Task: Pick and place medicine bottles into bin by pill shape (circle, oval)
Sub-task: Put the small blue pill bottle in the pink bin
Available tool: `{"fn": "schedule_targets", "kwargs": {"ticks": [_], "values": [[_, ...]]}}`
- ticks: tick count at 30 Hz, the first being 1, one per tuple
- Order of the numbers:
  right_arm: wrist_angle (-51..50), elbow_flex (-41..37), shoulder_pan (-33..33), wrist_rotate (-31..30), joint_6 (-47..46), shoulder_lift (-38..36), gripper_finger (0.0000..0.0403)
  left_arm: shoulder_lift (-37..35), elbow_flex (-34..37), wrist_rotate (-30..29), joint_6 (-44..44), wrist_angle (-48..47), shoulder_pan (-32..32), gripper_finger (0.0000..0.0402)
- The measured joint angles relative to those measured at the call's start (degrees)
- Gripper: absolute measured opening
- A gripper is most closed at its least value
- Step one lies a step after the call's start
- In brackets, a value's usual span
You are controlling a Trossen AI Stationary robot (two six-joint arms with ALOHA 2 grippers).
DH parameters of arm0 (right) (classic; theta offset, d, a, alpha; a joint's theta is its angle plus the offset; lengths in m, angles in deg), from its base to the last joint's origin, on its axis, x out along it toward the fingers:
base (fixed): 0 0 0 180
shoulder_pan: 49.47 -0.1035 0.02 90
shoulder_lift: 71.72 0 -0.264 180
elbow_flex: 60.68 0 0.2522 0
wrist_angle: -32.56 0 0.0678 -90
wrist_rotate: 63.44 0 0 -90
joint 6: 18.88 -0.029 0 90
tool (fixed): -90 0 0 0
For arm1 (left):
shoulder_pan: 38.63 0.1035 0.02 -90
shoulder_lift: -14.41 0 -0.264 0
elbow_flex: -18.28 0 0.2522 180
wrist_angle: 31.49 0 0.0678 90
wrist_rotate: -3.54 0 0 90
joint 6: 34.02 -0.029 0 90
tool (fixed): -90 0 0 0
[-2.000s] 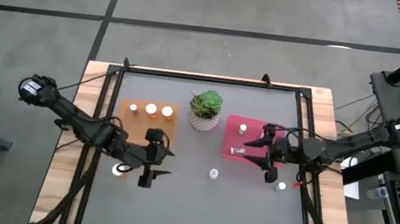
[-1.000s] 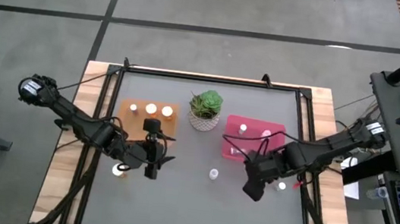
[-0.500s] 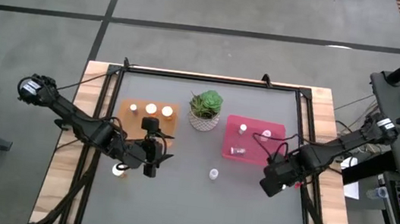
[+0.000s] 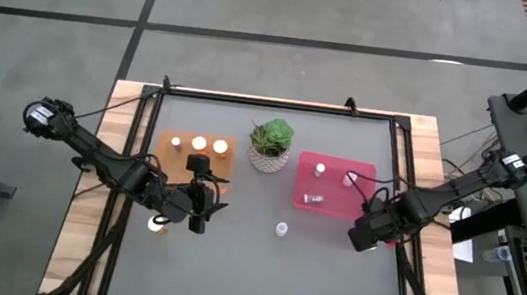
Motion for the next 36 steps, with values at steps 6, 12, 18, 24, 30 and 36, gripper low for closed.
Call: {"fn": "schedule_targets", "kwargs": {"ticks": [6, 12, 18, 24, 30, 36], "values": [[0.0, 0.0, 0.0, 0.0, 0.4, 3.2, 0.0194, 0.0, 0.0, 0.0, 0.0, 0.0, 0.0, 0.0258], [0.0, 0.0, -0.6, 0.0, 1.2, 5.4, 0.0194, 0.0, 0.0, 0.0, 0.0, 0.0, 0.0, 0.0258], [0.0, 0.0, -2.1, 0.0, 1.6, 8.0, 0.0194, 0.0, 0.0, 0.0, 0.0, 0.0, 0.0, 0.0258], [0.3, 0.0, -3.4, 0.0, 1.8, 10.6, 0.0194, 0.0, 0.0, 0.0, 0.0, 0.0, 0.0, 0.0258], [0.7, 0.0, -3.9, -0.1, 2.4, 12.6, 0.0194, 0.0, 0.0, 0.0, 0.0, 0.0, 0.0, 0.0258], [1.0, 0.0, -3.9, -0.1, 3.6, 14.0, 0.018, 0.0, 0.0, 0.0, 0.0, 0.0, 0.0, 0.0258]]}}
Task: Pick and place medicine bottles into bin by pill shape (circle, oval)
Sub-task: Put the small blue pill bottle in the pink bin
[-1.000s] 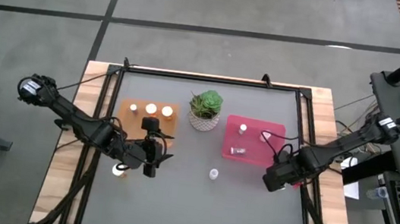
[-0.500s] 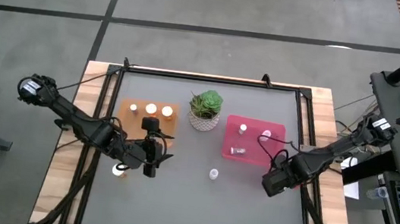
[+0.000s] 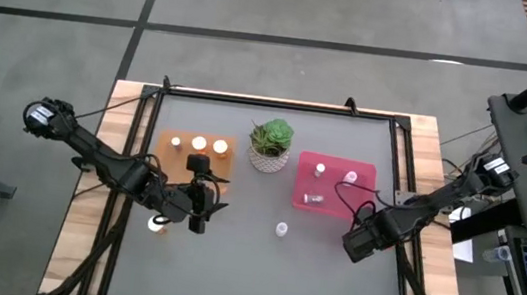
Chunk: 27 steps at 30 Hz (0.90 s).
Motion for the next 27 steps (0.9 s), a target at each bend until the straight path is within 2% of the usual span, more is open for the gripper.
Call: {"fn": "schedule_targets", "kwargs": {"ticks": [10, 18, 22, 27], "values": [[1.2, 0.0, 0.0, 0.1, 0.1, 0.5, 0.0116, 0.0, 0.0, 0.0, 0.0, 0.0, 0.0, 0.0258], [1.1, 0.3, 0.0, 0.2, 0.5, -0.8, 0.0115, 0.0, 0.4, 0.0, 0.0, 0.1, 0.0, 0.0258], [0.6, 2.0, 0.0, 2.2, 0.7, -1.9, 0.0115, -0.5, 2.0, -0.3, -0.4, 0.4, 0.0, 0.0258], [0.5, 7.1, 0.0, 3.7, 0.8, -2.1, 0.0115, -1.9, 3.7, -4.4, -1.0, 0.8, 0.0, 0.0258]]}}
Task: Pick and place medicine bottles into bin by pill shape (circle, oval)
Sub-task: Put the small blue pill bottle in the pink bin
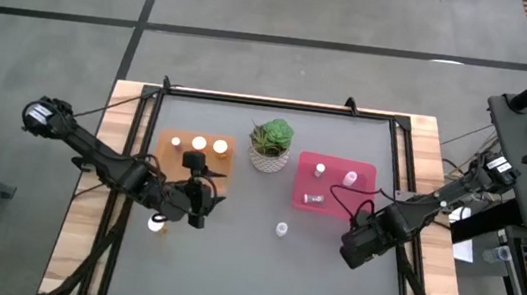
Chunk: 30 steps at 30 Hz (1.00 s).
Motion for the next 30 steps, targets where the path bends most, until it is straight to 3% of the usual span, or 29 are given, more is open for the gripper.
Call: {"fn": "schedule_targets", "kwargs": {"ticks": [4, 10, 19, 22, 30], "values": [[-0.5, 5.8, 0.4, -2.0, 0.6, 0.9, 0.0115, -0.4, 0.0, -0.8, -0.1, 0.3, 0.0, 0.0258], [-6.1, 15.7, 2.6, -9.9, 4.8, 3.8, 0.0115, -0.4, 0.0, -0.9, -0.8, 0.2, 0.0, 0.0258], [-23.3, 28.5, 9.9, -15.2, 20.5, 10.8, 0.0115, -0.3, 0.0, -1.0, -2.2, 0.8, 0.0, 0.0258], [-27.3, 30.5, 12.6, -17.7, 26.3, 12.2, 0.0116, -0.3, 0.0, -1.1, -2.9, 1.5, 0.0, 0.0258], [-26.5, 29.1, 21.5, -18.9, 41.0, 11.3, 0.0116, -0.3, 0.0, -1.0, -3.3, 1.5, 0.0, 0.0258]]}}
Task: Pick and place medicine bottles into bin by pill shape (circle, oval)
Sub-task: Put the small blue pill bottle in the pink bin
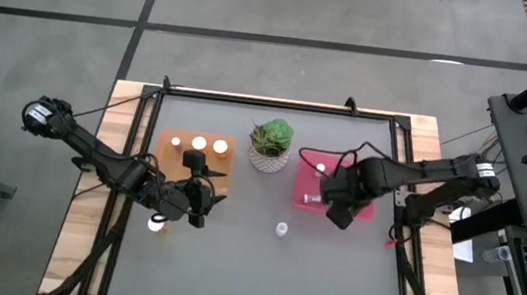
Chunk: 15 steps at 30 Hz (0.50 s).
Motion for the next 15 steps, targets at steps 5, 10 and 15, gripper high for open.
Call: {"fn": "schedule_targets", "kwargs": {"ticks": [5, 10, 15], "values": [[0.5, -2.6, 5.5, -0.1, 6.6, -1.7, 0.0116, 0.0, 0.0, 0.0, 0.0, 0.0, 0.0, 0.0258], [2.4, -5.9, 9.7, 0.1, 10.9, -2.9, 0.0116, 0.0, 0.0, 0.0, 0.0, 0.2, 0.0, 0.0258], [4.4, -9.1, 12.9, 0.2, 14.7, -3.1, 0.0116, 0.0, 0.0, 0.0, 0.0, 0.2, 0.0, 0.0258]]}}
